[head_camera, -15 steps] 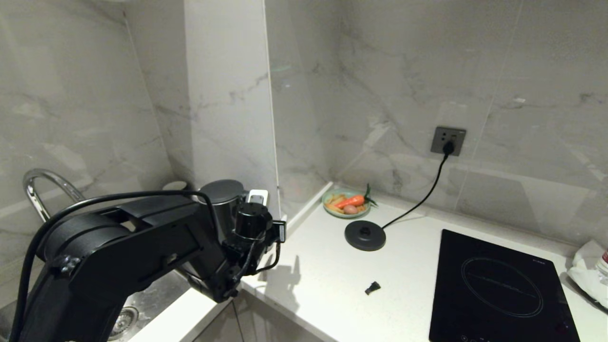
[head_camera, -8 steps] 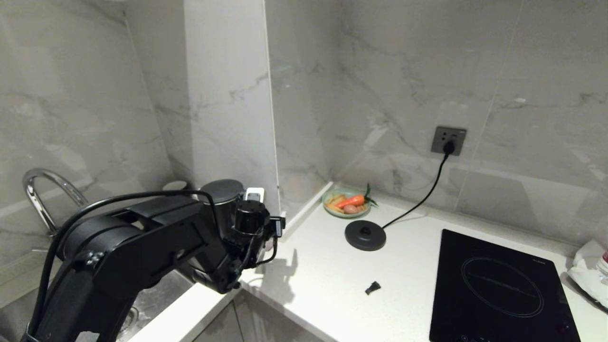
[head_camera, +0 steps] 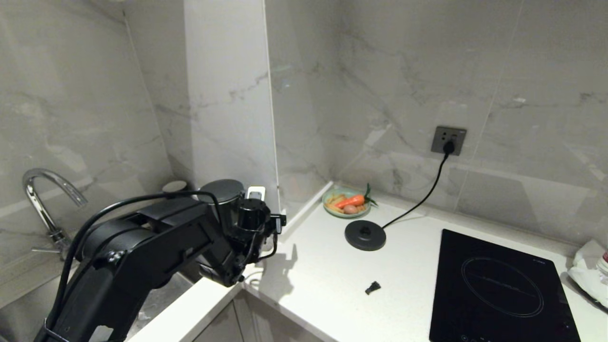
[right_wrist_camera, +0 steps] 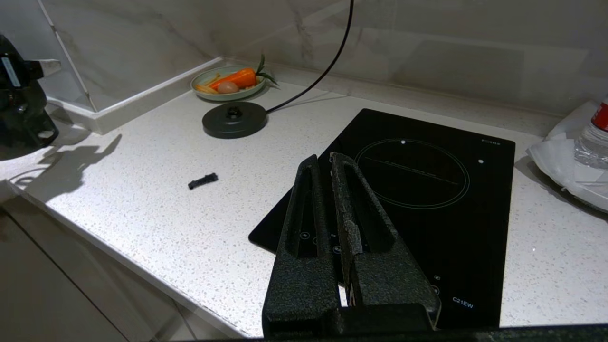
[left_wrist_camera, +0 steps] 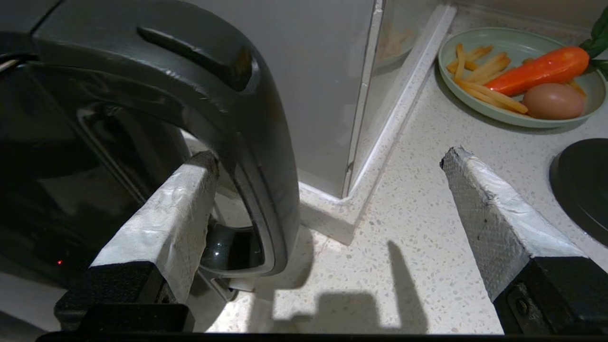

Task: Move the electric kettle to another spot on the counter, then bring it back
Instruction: Grab the kettle

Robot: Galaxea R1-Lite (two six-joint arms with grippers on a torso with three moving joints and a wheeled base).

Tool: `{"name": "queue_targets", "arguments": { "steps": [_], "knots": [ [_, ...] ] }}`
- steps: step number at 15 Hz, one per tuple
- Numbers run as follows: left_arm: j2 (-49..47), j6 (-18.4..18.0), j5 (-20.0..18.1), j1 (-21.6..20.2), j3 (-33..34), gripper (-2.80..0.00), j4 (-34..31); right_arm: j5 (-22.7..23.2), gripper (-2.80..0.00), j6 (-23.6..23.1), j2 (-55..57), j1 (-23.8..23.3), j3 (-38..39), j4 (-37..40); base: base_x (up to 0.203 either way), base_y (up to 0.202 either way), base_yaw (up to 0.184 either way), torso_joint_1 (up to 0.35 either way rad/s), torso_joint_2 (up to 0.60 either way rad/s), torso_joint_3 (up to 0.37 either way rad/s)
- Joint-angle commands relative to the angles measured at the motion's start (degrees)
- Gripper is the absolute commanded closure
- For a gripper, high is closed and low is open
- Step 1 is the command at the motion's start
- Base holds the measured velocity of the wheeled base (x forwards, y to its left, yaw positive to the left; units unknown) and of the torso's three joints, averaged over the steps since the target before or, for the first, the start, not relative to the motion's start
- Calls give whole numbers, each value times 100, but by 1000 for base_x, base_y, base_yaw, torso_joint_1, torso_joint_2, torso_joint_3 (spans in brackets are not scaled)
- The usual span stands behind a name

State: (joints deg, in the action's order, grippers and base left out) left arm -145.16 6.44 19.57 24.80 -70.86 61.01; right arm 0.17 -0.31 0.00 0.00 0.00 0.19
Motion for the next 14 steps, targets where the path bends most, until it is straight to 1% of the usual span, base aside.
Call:
{"name": "queue_targets", "arguments": {
  "steps": [1,9,14],
  "knots": [
    [-81,6,16,-10,-193,-280,4,1,0,-4,9,0,0,-2,0,0,0,0,0,0],
    [-355,-2,30,-143,-970,-280,-390,1,0,-4,4,0,0,7,0,0,0,0,0,0],
    [-390,-4,21,-168,-1043,-280,-397,1,0,-4,9,0,0,-1,0,0,0,0,0,0]
  ]
}}
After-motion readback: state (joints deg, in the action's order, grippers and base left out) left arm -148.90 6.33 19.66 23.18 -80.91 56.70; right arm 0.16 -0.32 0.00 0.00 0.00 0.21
